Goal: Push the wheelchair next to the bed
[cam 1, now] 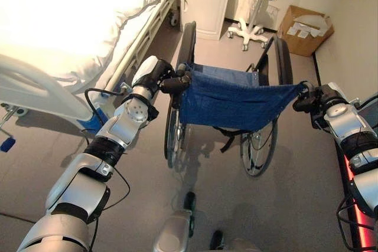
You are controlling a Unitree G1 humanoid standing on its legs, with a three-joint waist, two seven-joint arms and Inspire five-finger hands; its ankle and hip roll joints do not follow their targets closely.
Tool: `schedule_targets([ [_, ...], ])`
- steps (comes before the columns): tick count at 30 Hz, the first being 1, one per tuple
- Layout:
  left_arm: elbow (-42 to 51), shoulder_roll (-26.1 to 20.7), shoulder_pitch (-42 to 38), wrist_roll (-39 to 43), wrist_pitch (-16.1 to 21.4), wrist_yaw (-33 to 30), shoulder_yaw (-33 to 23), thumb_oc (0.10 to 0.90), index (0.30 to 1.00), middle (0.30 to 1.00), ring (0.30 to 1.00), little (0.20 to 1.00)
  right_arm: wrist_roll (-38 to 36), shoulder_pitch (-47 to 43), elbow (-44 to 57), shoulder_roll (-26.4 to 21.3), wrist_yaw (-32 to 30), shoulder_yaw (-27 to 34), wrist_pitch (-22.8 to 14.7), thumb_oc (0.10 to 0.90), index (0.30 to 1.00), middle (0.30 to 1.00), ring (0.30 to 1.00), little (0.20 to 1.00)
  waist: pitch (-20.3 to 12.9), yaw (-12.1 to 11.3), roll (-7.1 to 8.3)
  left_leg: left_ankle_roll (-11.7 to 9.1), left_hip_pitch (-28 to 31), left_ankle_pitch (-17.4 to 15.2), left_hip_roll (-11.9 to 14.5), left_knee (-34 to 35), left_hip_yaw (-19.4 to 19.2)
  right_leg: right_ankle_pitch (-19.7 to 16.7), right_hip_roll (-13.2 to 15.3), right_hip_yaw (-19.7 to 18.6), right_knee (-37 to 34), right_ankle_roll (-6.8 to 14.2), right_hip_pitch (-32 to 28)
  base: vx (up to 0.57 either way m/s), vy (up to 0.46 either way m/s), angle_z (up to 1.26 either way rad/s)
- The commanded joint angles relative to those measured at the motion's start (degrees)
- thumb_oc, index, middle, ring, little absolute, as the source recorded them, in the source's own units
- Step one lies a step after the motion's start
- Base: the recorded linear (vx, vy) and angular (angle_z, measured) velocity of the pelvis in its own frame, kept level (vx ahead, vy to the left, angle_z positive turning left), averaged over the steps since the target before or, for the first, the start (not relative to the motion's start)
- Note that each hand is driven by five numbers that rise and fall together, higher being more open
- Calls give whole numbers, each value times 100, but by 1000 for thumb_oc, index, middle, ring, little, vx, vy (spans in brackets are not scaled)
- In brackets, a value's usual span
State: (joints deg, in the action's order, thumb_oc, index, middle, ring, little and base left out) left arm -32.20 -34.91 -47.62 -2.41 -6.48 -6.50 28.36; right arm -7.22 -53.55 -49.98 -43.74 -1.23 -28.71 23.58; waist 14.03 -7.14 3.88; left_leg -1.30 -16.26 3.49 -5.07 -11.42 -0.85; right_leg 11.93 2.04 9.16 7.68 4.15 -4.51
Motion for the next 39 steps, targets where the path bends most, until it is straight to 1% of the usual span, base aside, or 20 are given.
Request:
schedule_targets([
  [1, -409, 337, 794, -194, -433, 147, 503, 400, 300, 300, 300, 300, 301, -768, 939, 750, 565, -729, -1178, 400, 300, 300, 300, 300, 551, -507, 123, 361, -259, -110, -52, 91, 36, -977, 218, -322, 410, 352, -592, 148, 205, -42],
  [3, -373, 394, 848, -148, -412, 54, 446, 400, 300, 300, 300, 300, 409, -797, 969, 767, 535, -749, -1213, 400, 300, 300, 300, 300, 525, -558, 159, 400, -280, -95, -58, 166, 12, -1178, 287, -352, 617, 418, -634, 80, 171, -28],
  [5, -354, 530, 936, -137, -386, -65, 467, 400, 300, 300, 300, 300, 418, -679, 890, 742, 474, -734, -1330, 400, 300, 300, 300, 300, 431, -545, 118, 496, -220, -108, -69, 270, -22, -1524, 230, -516, 1312, 467, -532, 133, 202, -18],
  [6, -353, 556, 954, -146, -382, -83, 467, 400, 300, 300, 300, 300, 406, -654, 888, 737, 463, -726, -1338, 400, 300, 300, 300, 300, 417, -536, 105, 510, -195, -117, -66, 291, -25, -1586, 211, -542, 1456, 482, -485, 212, 230, 6],
  [7, -332, 635, 1033, -136, -407, -137, 454, 400, 300, 300, 300, 300, 377, -527, 907, 713, 449, -696, -1371, 400, 300, 300, 300, 300, 387, -479, 15, 543, -16, -167, -41, 371, 22, -1742, 184, -556, 1982, 483, -176, 249, 205, 11],
  [8, -337, 714, 1123, -137, -415, -183, 425, 400, 300, 300, 300, 300, 408, -440, 953, 692, 490, -686, -1354, 400, 300, 300, 300, 300, 388, -404, -46, 563, 151, -208, -41, 408, 80, -1705, 179, -563, 2173, 443, 126, 274, 196, 9],
  [11, -333, 759, 1213, -204, -400, -215, 389, 400, 300, 300, 300, 300, 415, -387, 1087, 679, 478, -717, -1240, 400, 300, 300, 300, 300, 468, -255, -125, 561, 392, -275, -49, 394, 209, -1523, 177, -518, 1954, 339, 622, 213, 29, -5],
  [12, -309, 734, 1230, -276, -389, -216, 375, 400, 300, 300, 300, 300, 380, -407, 1167, 677, 442, -735, -1144, 400, 300, 300, 300, 300, 587, -125, -198, 574, 571, -353, -34, 339, 367, -1452, 179, -488, 1811, 266, 1206, 243, -127, -16],
  [13, -310, 676, 1207, -328, -329, -194, 386, 400, 300, 300, 300, 300, 313, -443, 1281, 640, 401, -745, -972, 400, 300, 300, 300, 300, 773, 86, -230, 652, 710, -506, -92, 220, 558, -1627, 149, -535, 1619, 237, 2017, 226, -129, -8],
  [14, -310, 669, 1205, -331, -324, -189, 386, 400, 300, 300, 300, 300, 305, -447, 1287, 636, 397, -749, -960, 400, 300, 300, 300, 300, 796, 115, -226, 660, 723, -538, -110, 190, 582, -1629, 160, -530, 1615, 239, 2054, 267, -153, 17],
  [16, -274, 616, 1184, -341, -276, -102, 419, 400, 300, 300, 300, 300, 226, -436, 1419, 522, 388, -747, -733, 400, 300, 300, 300, 300, 935, 350, -182, 721, 920, -783, -294, 13, 802, -2071, 247, -536, 1052, 316, 2615, 329, -132, 59],
  [18, -244, 629, 1139, -375, -267, -2, 468, 400, 300, 300, 300, 300, 212, -448, 1500, 415, 417, -719, -538, 400, 300, 300, 300, 300, 985, 517, -146, 712, 1162, -920, -432, -6, 1004, -2171, 286, -580, 186, 379, 2696, 406, -145, 98],
  [21, -150, 661, 1086, -429, -260, 134, 536, 400, 300, 300, 300, 300, 209, -546, 1558, 275, 521, -669, -241, 400, 300, 300, 300, 300, 994, 611, -154, 662, 1417, -1035, -521, 2, 1204, -2184, 306, -631, -517, 412, 2479, 434, -183, 128],
  [24, -50, 644, 1113, -470, -282, 210, 547, 400, 300, 300, 300, 300, 250, -591, 1612, 266, 580, -694, -78, 400, 300, 300, 300, 300, 995, 604, -76, 665, 1516, -1260, -527, -192, 1126, -2196, 416, -469, -344, 392, 2390, 343, -213, 78],
  [27, -9, 630, 1183, -421, -191, 185, 559, 400, 300, 300, 300, 300, 116, -640, 1546, 176, 615, -751, -69, 400, 300, 300, 300, 300, 885, 632, 1, 718, 1377, -1516, -616, -544, 1115, -1981, 315, -669, 250, 337, 2251, 365, -251, 52],
  [31, -44, 566, 1156, -391, 48, 94, 600, 400, 300, 300, 300, 300, 187, -723, 1554, 186, 697, -767, -147, 400, 300, 300, 300, 300, 935, 650, -17, 524, 1490, -1624, -286, -555, 968, -1850, 450, -465, 490, 304, 2206, 310, -234, 36],
  [32, -33, 572, 1164, -409, 105, 59, 615, 400, 300, 300, 300, 300, 170, -746, 1534, 159, 702, -769, -184, 400, 300, 300, 300, 300, 936, 665, -37, 477, 1548, -1606, -221, -500, 952, -1810, 446, -427, 500, 280, 2199, 303, -182, 57],
  [34, 46, 582, 1172, -436, 164, -100, 675, 400, 300, 300, 300, 300, 130, -776, 1532, 121, 645, -738, -268, 400, 300, 300, 300, 300, 897, 740, -132, 302, 1757, -1543, 57, -314, 880, -1606, 406, -284, 572, 187, 2171, 324, -164, 20],
  [36, 37, 606, 1166, -427, 131, -133, 691, 400, 300, 300, 300, 300, 207, -738, 1540, 112, 674, -704, -316, 400, 300, 300, 300, 300, 880, 782, -158, 255, 1813, -1528, 161, -308, 849, -1529, 393, -229, 617, 143, 2152, 279, -129, 22],
  [39, -46, 694, 1184, -417, 49, -156, 711, 400, 300, 300, 300, 300, 222, -579, 1604, 70, 684, -696, -391, 400, 300, 300, 300, 300, 745, 915, -205, 78, 2060, -1222, 514, -302, 729, -1391, 366, -70, 612, 58, 2065, 337, -123, 34],
])
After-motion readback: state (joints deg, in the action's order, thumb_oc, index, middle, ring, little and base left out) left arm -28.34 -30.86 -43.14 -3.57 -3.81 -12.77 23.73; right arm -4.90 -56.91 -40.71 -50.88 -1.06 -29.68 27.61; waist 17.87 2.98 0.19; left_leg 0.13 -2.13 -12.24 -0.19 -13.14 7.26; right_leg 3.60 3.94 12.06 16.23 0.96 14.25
